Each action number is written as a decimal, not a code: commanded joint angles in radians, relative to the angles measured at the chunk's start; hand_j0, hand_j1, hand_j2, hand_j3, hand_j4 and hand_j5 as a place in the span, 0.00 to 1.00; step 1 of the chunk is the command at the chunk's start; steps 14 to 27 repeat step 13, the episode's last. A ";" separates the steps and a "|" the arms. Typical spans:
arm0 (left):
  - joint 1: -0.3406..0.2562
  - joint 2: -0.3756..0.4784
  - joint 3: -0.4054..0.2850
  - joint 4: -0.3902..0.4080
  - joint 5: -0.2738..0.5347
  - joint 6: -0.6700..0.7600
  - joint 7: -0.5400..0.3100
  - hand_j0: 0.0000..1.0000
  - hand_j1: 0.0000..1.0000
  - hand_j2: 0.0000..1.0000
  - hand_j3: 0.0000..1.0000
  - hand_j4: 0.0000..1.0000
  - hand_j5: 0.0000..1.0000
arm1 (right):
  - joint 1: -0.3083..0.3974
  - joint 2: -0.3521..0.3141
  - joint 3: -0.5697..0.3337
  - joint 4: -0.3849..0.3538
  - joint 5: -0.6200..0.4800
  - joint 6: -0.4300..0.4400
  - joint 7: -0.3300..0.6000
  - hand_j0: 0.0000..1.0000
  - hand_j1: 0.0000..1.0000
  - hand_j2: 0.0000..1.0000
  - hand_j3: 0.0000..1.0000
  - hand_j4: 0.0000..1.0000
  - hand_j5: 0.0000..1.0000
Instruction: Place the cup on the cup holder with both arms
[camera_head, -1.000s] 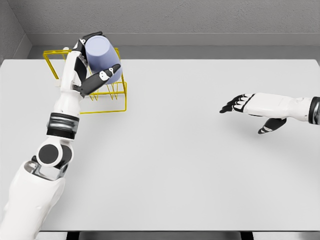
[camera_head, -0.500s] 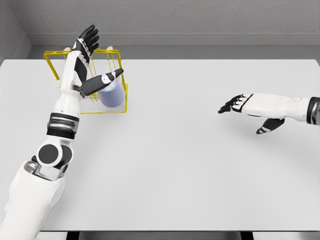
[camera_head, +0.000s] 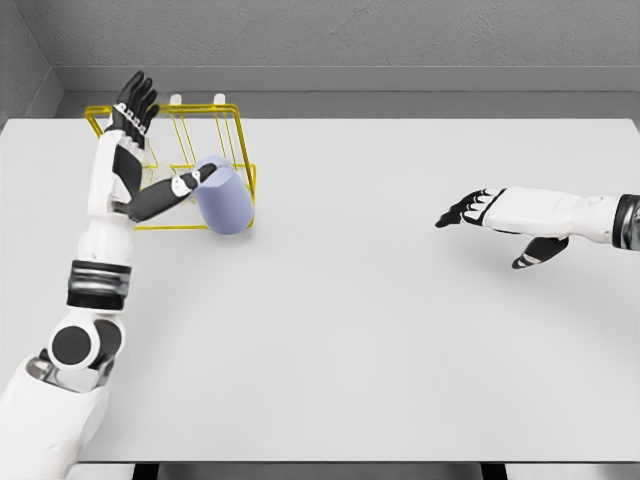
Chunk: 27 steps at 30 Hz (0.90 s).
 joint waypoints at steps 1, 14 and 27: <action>0.000 0.064 0.007 -0.001 -0.001 -0.170 -0.002 1.00 1.00 1.00 1.00 1.00 1.00 | -0.002 -0.001 0.007 0.000 -0.006 0.003 0.000 1.00 1.00 1.00 1.00 1.00 1.00; 0.121 0.254 -0.080 -0.001 -0.013 -0.316 -0.004 1.00 1.00 1.00 1.00 1.00 1.00 | -0.002 -0.001 0.007 0.000 -0.006 0.003 0.000 1.00 1.00 1.00 1.00 1.00 1.00; 0.121 0.254 -0.080 -0.001 -0.013 -0.316 -0.004 1.00 1.00 1.00 1.00 1.00 1.00 | -0.002 -0.001 0.007 0.000 -0.006 0.003 0.000 1.00 1.00 1.00 1.00 1.00 1.00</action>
